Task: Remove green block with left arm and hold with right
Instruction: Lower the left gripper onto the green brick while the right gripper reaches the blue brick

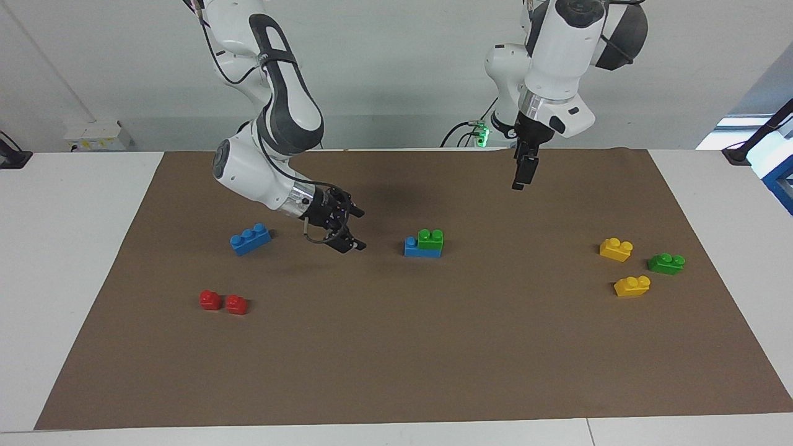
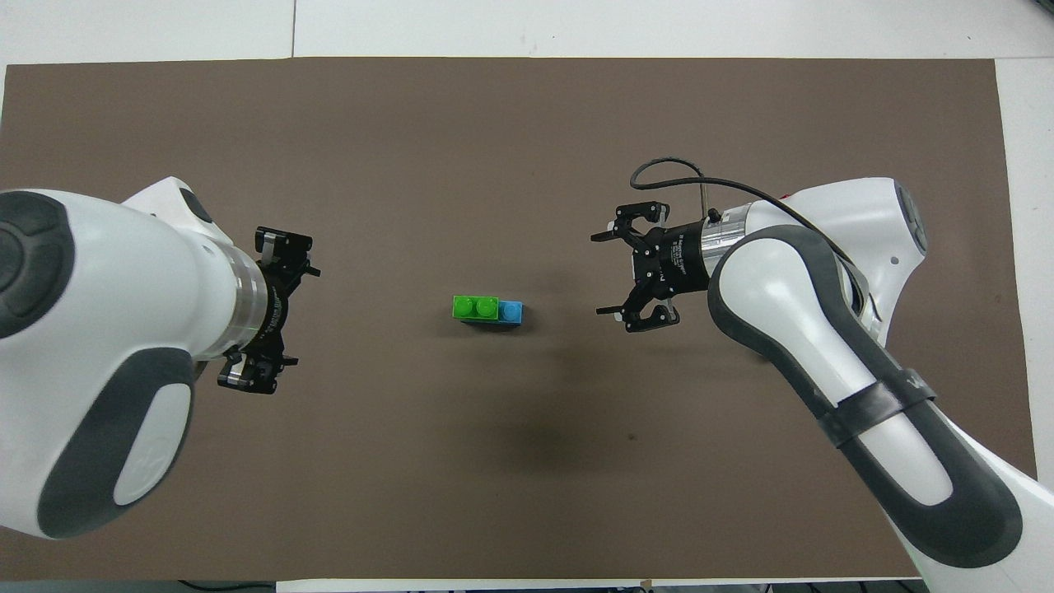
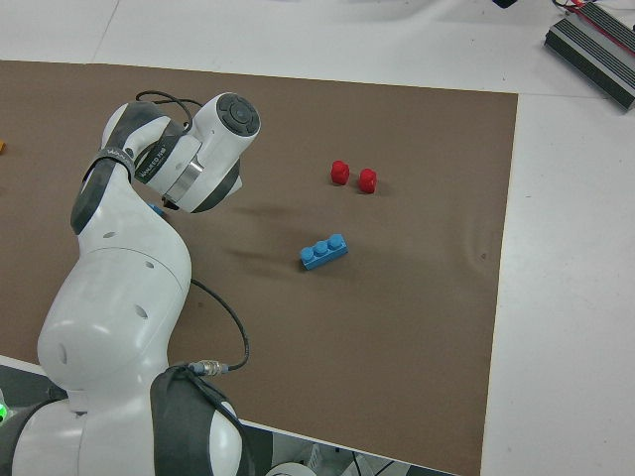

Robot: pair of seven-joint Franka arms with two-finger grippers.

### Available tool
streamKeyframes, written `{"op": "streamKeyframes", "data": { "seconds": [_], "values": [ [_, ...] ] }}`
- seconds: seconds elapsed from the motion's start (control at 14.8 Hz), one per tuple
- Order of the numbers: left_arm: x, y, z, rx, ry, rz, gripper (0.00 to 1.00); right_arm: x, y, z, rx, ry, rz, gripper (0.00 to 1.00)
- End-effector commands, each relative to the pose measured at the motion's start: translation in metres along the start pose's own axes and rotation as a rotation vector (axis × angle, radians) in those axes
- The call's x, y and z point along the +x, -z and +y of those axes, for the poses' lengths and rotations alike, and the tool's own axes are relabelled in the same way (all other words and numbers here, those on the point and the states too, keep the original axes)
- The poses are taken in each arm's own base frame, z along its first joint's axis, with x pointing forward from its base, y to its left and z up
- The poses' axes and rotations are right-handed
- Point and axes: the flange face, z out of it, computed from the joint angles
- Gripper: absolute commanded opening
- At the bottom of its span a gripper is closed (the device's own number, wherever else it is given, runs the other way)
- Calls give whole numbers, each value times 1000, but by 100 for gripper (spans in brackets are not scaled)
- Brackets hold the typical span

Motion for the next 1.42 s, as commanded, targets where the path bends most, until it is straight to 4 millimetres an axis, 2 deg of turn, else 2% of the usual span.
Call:
{"op": "streamKeyframes", "data": {
  "seconds": [0.0, 0.14, 0.27, 0.41, 0.61, 0.74, 0.88, 1.01, 1.15, 1.22, 1.35],
  "values": [
    [-31, -15, -20, -10, 24, -16, 100, 13, -14, -5, 7, -23, -29, 100],
    [-42, -24, -20, -31, 98, -23, 100, 19, -26, -5, -5, -26, -38, 100],
    [-55, -35, -18, -52, 138, -33, 100, 16, -48, -3, -7, -20, -59, 100],
    [-68, -58, -8, -45, 186, -38, 100, 8, -70, 2, 2, -19, -59, 100],
    [-76, -90, 12, -52, 249, -50, 100, 9, -80, 3, 15, -30, -54, 100],
    [-77, -103, 19, -52, 287, -53, 100, 11, -82, 2, 22, -33, -47, 100],
    [-82, -118, 26, -59, 322, -61, 100, 4, -93, 7, 16, -26, -50, 100],
    [-84, -126, 28, -56, 330, -62, 100, 1, -96, 7, 33, -34, -58, 100],
    [-103, -145, 27, -31, 347, -57, 100, -4, -102, 10, 36, -40, -69, 100],
    [-105, -146, 27, -36, 352, -60, 100, -4, -101, 7, 52, -41, -64, 100],
    [-110, -149, 26, -33, 366, -60, 100, -5, -113, 9, 41, -35, -56, 100]
  ]
}}
